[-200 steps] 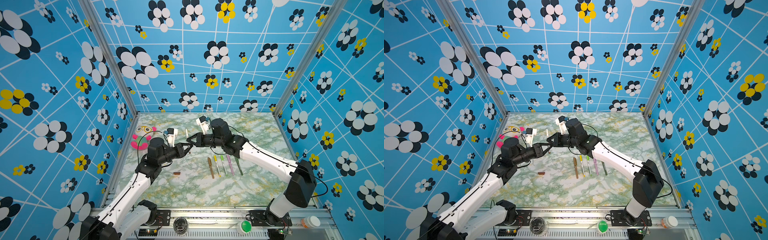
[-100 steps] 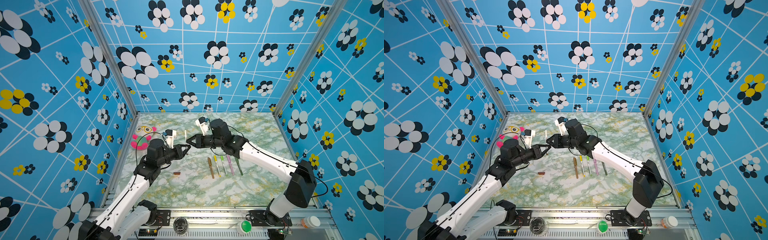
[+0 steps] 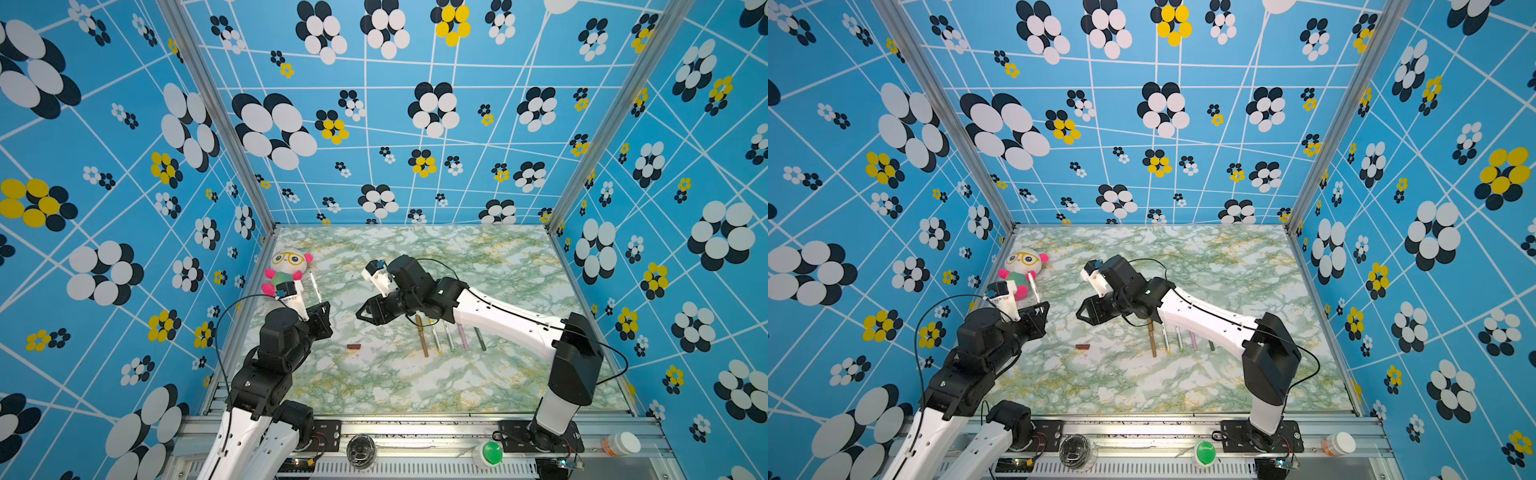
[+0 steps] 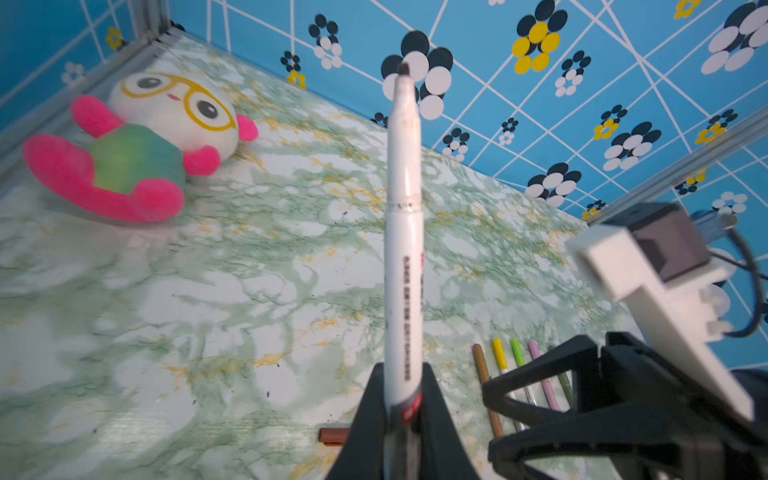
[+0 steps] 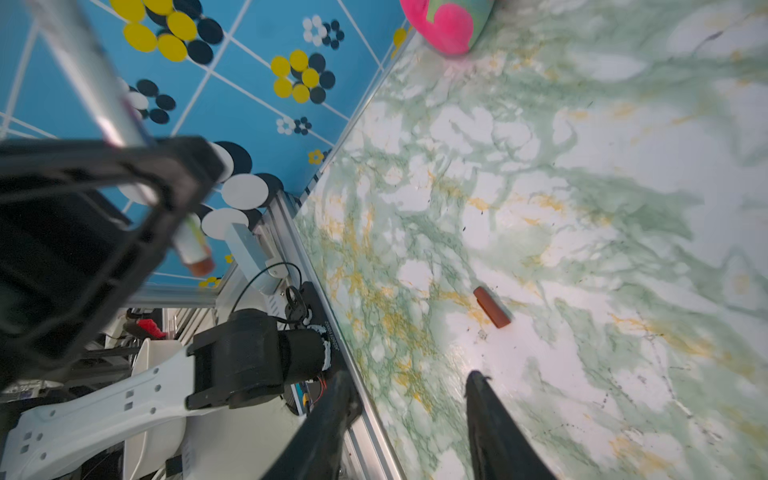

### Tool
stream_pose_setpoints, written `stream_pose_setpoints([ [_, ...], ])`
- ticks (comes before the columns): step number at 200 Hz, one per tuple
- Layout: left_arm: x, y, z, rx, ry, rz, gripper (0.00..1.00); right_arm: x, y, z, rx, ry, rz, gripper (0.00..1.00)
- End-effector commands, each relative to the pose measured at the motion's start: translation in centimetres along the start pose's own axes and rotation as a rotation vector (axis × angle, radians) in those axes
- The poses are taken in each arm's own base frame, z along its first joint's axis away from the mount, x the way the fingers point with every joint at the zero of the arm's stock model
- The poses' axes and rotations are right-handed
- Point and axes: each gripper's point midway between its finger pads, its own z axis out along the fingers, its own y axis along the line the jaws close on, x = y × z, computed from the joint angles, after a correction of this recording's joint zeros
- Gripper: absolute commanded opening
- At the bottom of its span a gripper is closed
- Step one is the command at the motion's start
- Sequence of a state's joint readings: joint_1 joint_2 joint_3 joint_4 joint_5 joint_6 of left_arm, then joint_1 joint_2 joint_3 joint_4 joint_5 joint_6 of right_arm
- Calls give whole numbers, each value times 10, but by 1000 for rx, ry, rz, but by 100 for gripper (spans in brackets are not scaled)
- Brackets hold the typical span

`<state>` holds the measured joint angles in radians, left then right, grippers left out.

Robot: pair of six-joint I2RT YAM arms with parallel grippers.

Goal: Insert the pens into the pen caps
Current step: 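Hold the pen with the left gripper while the right gripper reaches for the cap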

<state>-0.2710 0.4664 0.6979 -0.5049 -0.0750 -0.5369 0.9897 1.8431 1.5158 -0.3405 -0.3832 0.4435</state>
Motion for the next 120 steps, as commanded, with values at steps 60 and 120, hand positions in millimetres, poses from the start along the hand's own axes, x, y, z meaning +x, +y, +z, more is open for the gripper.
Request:
stream_pose_setpoints([
  [60,-15,22,-19,-115,-91,71,0,51,7,79,-157,257,108,54],
  [120,-12,21,-19,-98,-88,79,0,72,-19,109,-155,360,217,55],
])
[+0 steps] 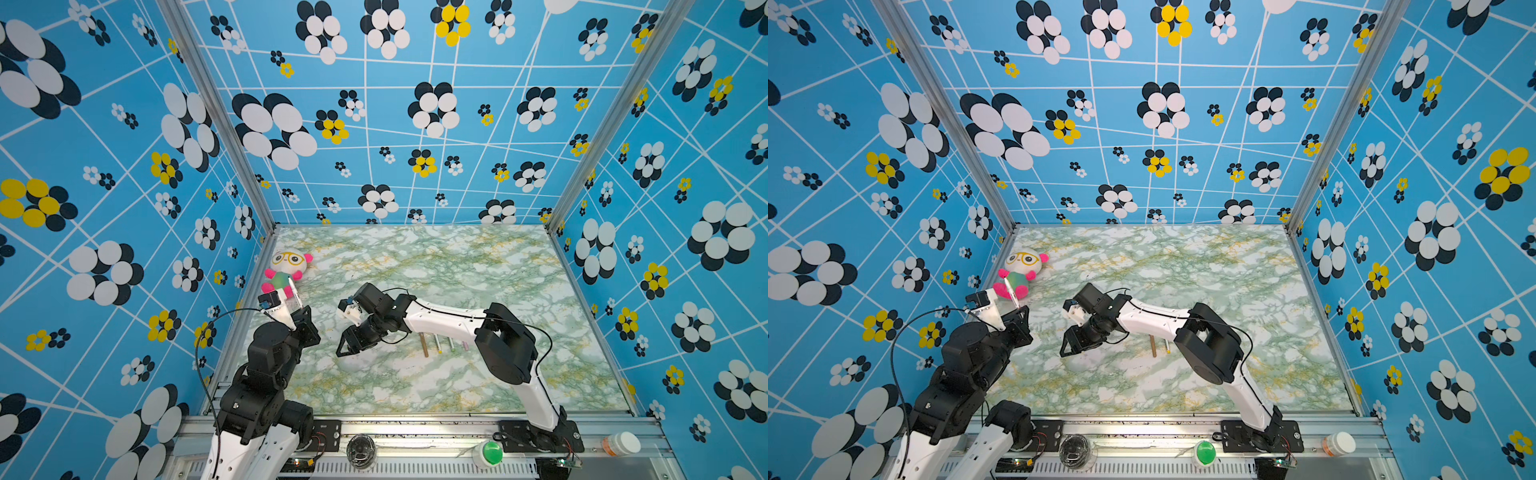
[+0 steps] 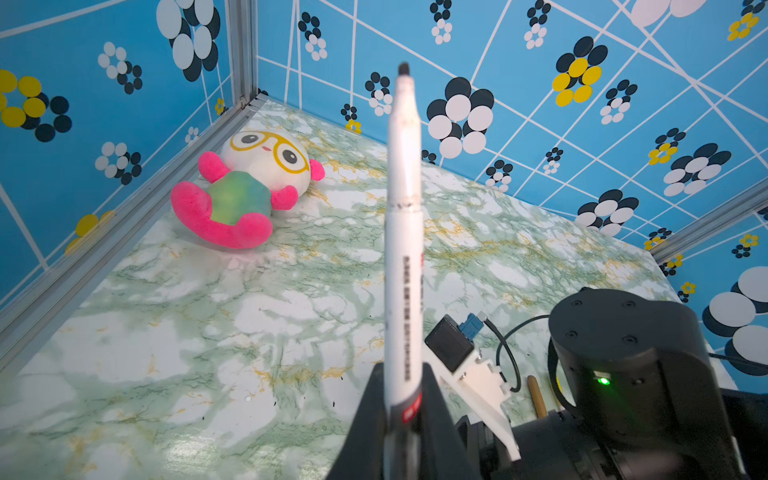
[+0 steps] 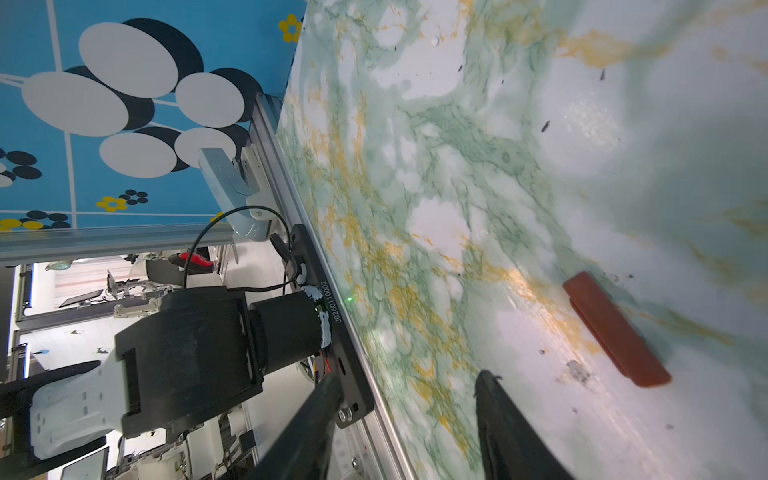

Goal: Insert the pens into the pen caps
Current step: 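Hold the pen with the left gripper while the right gripper reaches for the cap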

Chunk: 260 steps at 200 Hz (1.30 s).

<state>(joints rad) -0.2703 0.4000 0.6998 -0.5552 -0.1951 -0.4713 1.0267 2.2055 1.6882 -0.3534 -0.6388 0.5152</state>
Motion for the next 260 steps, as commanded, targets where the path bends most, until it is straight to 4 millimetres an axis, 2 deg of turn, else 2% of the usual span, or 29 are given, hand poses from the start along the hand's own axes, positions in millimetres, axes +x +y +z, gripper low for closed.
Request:
stream_pose_setpoints([
  [1,-2,2,-3,-2,-14,14,0,7,-16,6,-2,56,76,55],
  [88,-1,-1,0,5,1,21,0,9,-51,11,74,59,142,55],
  [157,-2,-2,1,7,1,20,0,0,-73,18,146,35,159,55],
  [209,-2,-2,1,6,-1,24,0,-12,-93,18,275,3,134,55],
  [260,-3,-1,0,3,-2,30,0,-2,-113,25,460,69,39,49],
])
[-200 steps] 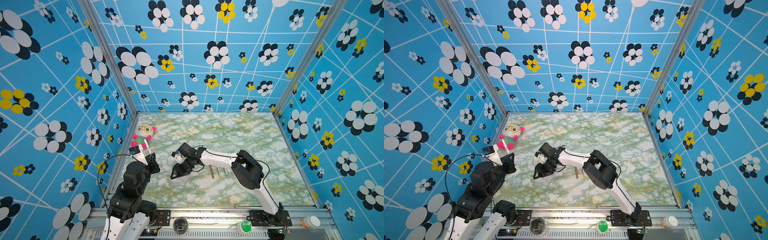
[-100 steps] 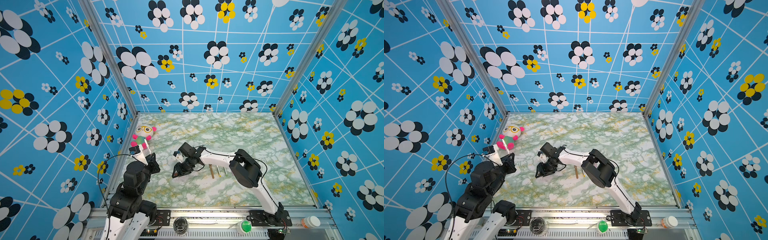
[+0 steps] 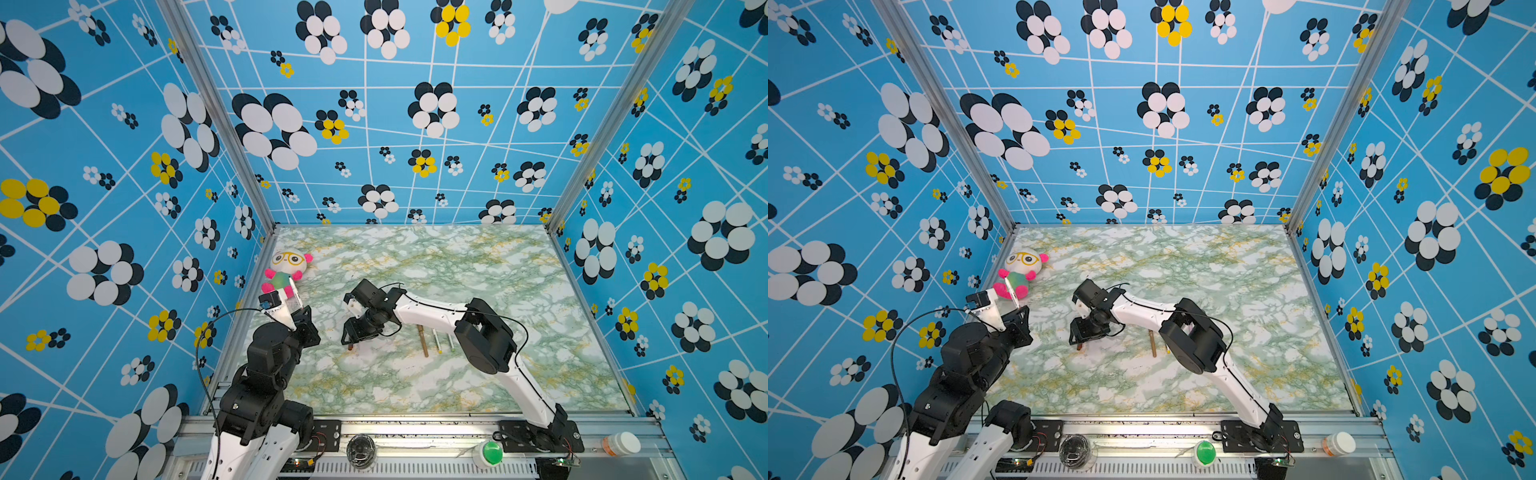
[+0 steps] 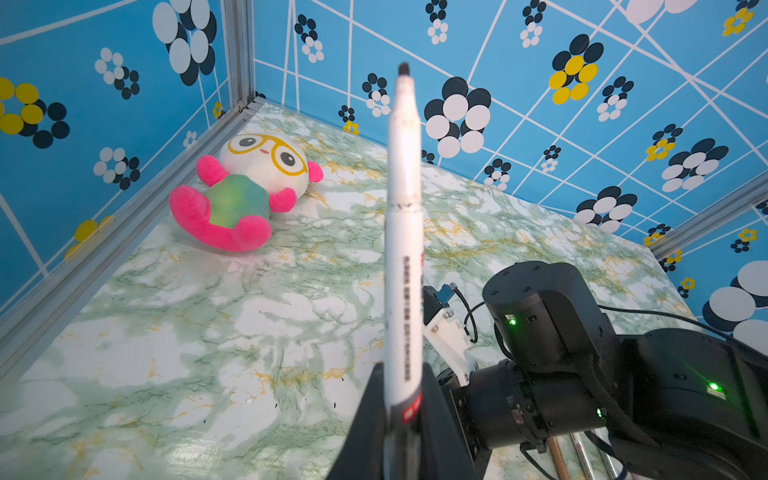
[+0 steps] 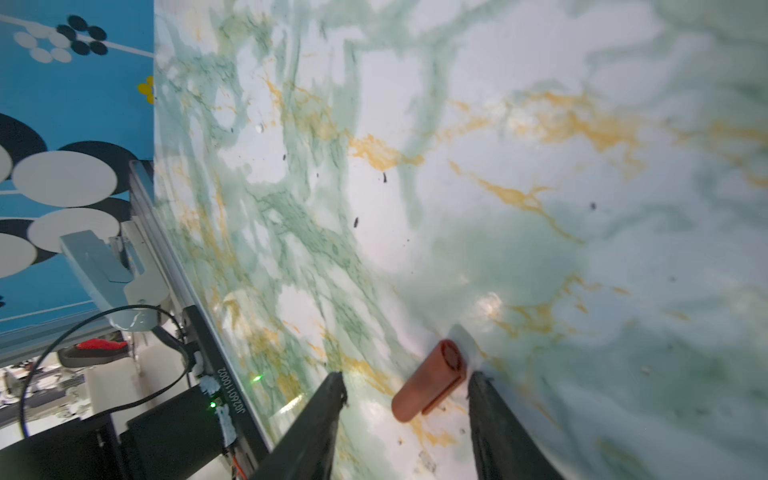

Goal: Insert the pens into the pen caps
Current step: 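Hold the pen with the left gripper while the right gripper reaches for the cap, then grasp the red-brown cap with the right gripper and lift it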

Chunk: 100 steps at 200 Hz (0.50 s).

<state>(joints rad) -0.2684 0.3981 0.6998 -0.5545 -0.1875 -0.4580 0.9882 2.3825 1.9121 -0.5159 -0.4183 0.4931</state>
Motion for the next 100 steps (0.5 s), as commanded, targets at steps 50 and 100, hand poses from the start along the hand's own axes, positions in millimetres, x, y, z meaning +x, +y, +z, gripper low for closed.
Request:
stream_pose_setpoints([
  [50,-2,1,-1,-8,-4,20,0,50,-57,29,430,170,-198,43],
  [100,-3,0,-2,-2,-7,16,0,57,-71,25,565,186,-251,36],
])
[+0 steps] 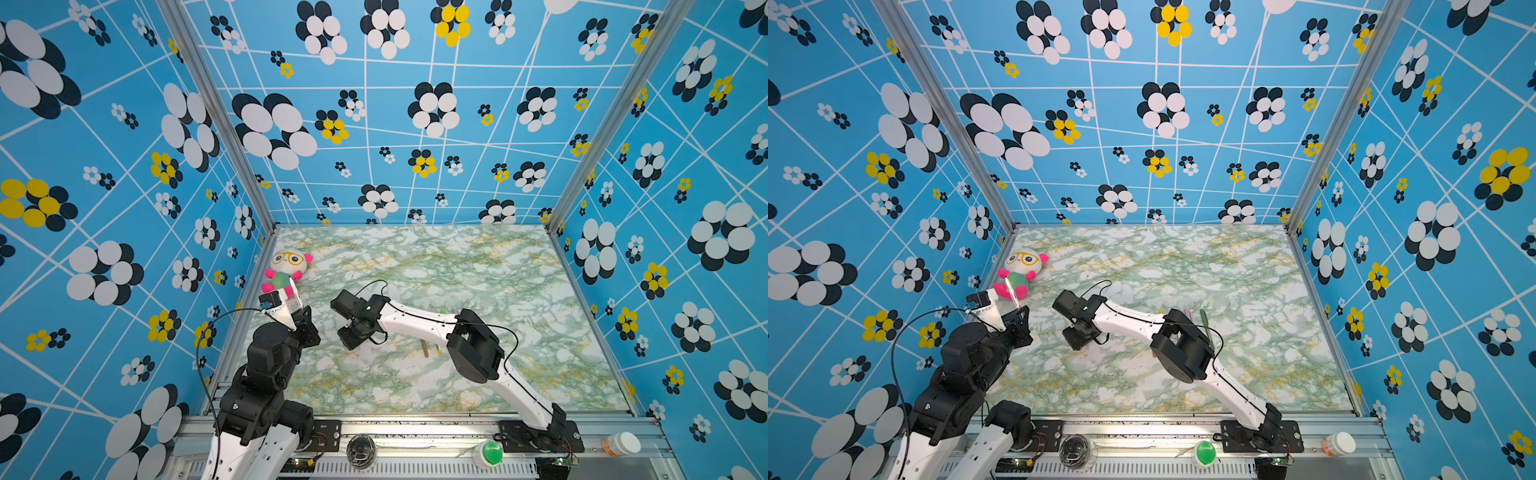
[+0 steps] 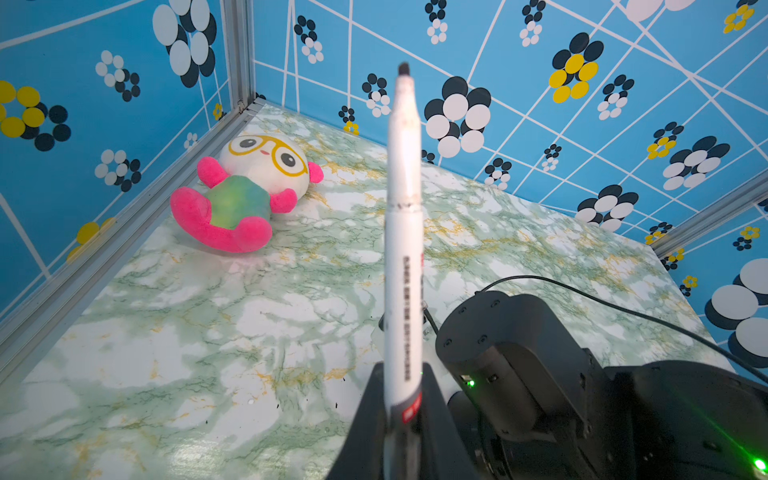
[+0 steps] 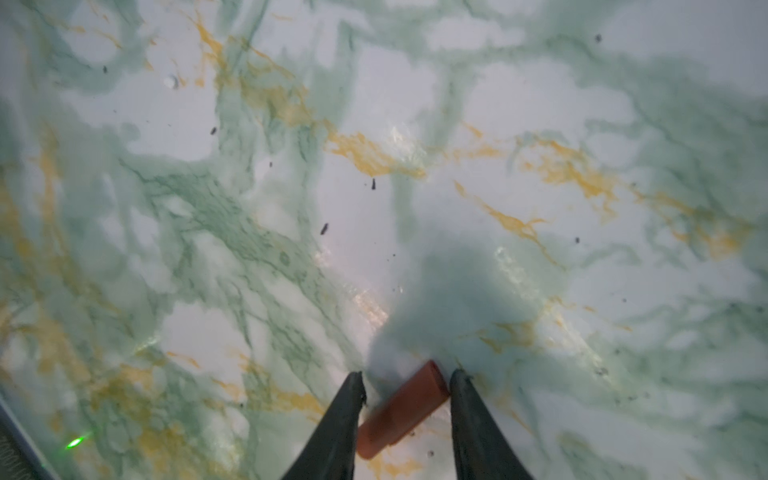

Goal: Insert the pens into the pen caps
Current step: 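Grasp the red-brown cap with the right gripper and lift it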

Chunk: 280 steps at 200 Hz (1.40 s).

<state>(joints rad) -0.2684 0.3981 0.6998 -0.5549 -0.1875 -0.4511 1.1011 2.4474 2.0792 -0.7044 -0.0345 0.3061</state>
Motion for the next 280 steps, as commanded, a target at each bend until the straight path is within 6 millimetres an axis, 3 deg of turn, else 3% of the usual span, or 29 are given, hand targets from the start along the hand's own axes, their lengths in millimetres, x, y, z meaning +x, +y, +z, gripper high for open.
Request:
stream_pose_setpoints([
  [1,-3,1,-2,-3,-8,9,0,69,-40,34,186,239,-33,36],
  [127,-3,0,-1,2,-10,1,0,79,-56,26,269,248,-34,10],
  [201,-3,-3,1,15,-6,-4,0,70,-57,19,152,213,99,5],
  [241,6,-23,10,110,62,13,0,35,-65,-21,-9,76,293,0],
  [263,14,-39,20,180,129,20,0,9,-76,-53,-110,-23,412,0],
  [267,16,-41,22,189,143,20,0,-1,-77,-70,-135,-64,428,0],
  [280,21,-50,28,230,183,20,0,-15,-86,-93,-179,-131,483,0],
])
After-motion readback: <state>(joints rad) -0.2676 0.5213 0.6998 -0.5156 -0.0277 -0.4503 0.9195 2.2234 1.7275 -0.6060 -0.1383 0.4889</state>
